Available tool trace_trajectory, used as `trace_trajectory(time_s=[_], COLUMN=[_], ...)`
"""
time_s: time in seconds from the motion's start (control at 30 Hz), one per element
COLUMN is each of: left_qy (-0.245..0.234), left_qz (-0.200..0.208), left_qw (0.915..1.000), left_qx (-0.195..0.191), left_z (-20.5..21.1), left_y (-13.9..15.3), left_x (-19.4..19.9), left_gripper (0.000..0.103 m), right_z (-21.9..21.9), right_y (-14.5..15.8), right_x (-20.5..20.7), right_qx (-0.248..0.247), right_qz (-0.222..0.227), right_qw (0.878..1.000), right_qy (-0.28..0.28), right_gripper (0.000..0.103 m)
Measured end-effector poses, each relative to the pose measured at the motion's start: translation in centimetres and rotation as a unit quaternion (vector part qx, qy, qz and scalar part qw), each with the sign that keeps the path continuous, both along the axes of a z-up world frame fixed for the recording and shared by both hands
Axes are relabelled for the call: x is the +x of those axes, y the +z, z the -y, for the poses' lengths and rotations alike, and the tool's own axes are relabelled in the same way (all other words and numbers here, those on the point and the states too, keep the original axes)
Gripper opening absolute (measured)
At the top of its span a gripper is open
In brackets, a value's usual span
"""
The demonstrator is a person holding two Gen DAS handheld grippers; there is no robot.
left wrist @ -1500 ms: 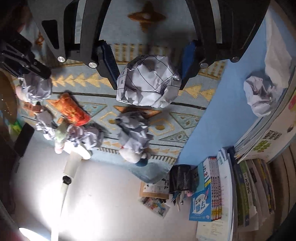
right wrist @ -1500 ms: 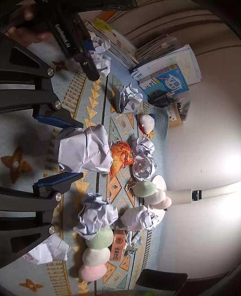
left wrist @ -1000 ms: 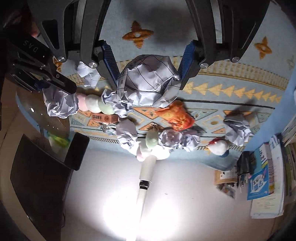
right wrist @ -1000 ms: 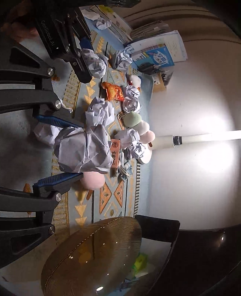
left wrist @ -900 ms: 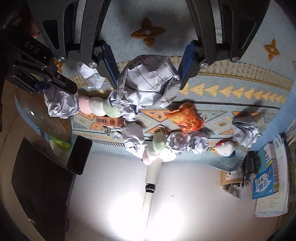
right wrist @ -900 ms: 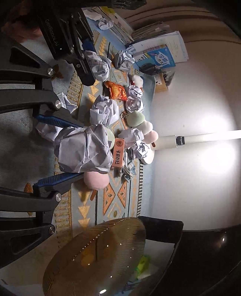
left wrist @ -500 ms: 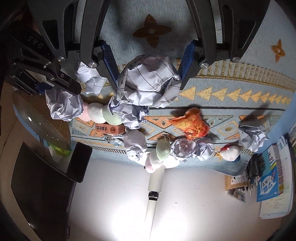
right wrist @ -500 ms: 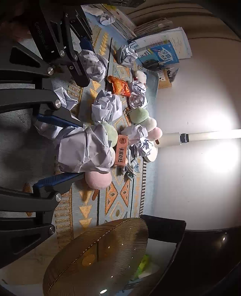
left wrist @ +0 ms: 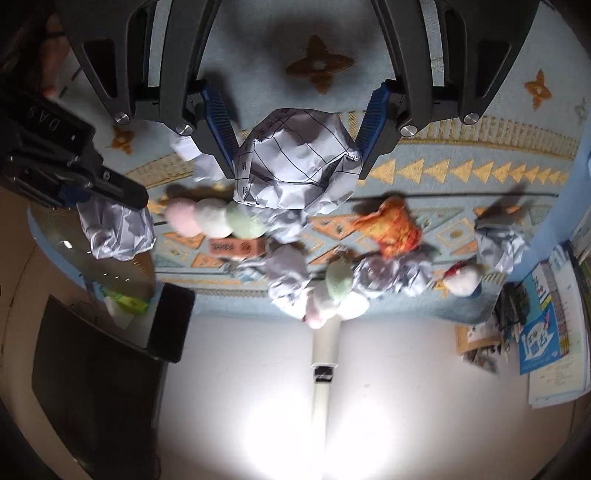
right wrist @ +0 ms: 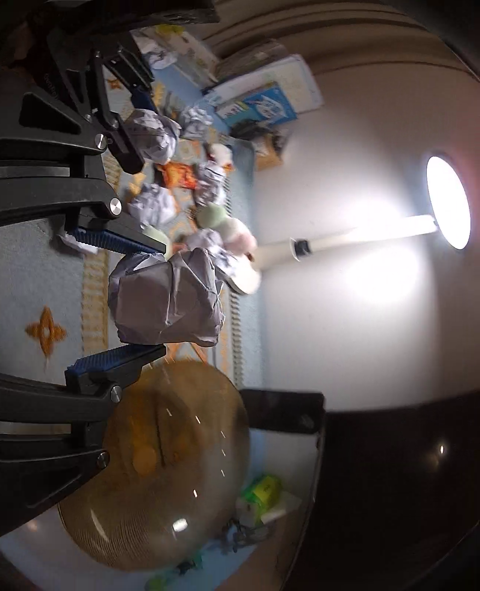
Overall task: Organize objects
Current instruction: 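Carry the crumpled paper ball in both tools toward the bowl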
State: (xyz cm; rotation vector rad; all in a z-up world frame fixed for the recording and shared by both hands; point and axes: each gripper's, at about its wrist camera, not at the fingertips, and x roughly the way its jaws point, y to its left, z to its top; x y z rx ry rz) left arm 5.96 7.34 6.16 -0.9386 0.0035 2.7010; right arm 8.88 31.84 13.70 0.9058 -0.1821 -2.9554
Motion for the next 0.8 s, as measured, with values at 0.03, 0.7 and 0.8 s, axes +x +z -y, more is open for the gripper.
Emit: trace_trajectory(time_s=[0.03, 0.7, 0.8], left_qy=[-0.012, -0.174, -0.160], left_qz=[-0.013, 0.002, -0.013], left_qw=[0.9998, 0.9841, 0.9855], left_qx=[-0.001, 0.038, 0.055], left_z=[-0.9, -18.7, -16.7], left_y=[1.4, 5.5, 6.6], left_x=[0.4, -3.0, -2.3], left_gripper=[0.059, 0.088, 0.088], right_z=[-1.7, -12.8, -11.7], right_y=[0.9, -0.6, 0.0], right_x=[0.1, 1.7, 2.1], right_qx=[-0.005, -0.023, -0.022], right_qz=[0.003, 0.058, 0.048], right_qw=[1.000, 0.988, 0.991], right_qy=[-0.022, -0.141, -0.123], right_gripper=[0.045, 0.061, 0.061])
